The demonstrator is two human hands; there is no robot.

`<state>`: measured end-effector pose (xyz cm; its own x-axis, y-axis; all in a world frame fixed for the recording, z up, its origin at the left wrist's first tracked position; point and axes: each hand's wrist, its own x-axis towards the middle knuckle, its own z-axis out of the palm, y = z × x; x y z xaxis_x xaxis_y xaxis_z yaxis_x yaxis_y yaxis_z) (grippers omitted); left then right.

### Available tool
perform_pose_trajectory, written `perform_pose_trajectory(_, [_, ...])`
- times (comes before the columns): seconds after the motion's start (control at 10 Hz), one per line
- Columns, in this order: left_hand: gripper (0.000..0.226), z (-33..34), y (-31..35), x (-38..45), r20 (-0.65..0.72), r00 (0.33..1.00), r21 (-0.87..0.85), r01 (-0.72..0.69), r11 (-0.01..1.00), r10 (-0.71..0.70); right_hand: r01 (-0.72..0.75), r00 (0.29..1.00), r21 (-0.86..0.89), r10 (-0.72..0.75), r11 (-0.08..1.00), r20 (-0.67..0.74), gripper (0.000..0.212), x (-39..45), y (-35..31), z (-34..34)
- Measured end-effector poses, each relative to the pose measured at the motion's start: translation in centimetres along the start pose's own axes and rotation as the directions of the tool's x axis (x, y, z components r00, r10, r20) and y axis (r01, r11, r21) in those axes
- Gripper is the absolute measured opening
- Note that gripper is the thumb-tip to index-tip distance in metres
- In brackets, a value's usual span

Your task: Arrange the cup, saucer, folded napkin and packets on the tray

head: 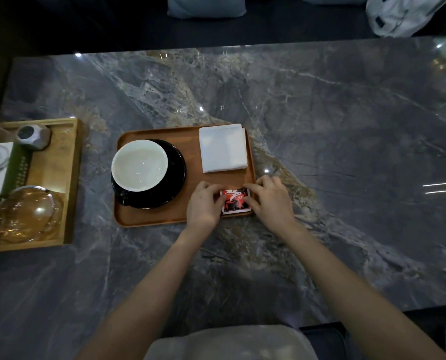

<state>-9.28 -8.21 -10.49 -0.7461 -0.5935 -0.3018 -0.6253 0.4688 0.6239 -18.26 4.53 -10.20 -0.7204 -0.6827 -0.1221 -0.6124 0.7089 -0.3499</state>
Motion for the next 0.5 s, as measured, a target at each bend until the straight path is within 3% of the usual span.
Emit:
perform_pose_trajectory(0.3, [0.028,-1.8,0.9,-0.4,0.08,0.997,0.027,0.007,1.0,-0.009,0.01,0.999,0.007,-0.01,1.0,0.04,0.034,0.0,-0.6,-1.6])
perform_pose_trajectory(0.4, [0.031,-3.5,2.1,-0.1,0.057,0.998,0.023,-0.015,1.0,0.013,-0.042,0.999,0.198,0.036,0.979,0.033,0.025,0.7,-0.7,-3.7])
perform_pose_trajectory(0.5, [0.03,-5.9,4.0,0.1,0.047,0.999,0.003,-0.01,1.0,0.009,-0.118,0.989,0.569,0.146,0.814,-0.004,0.015,0.8,-1.0,-7.1])
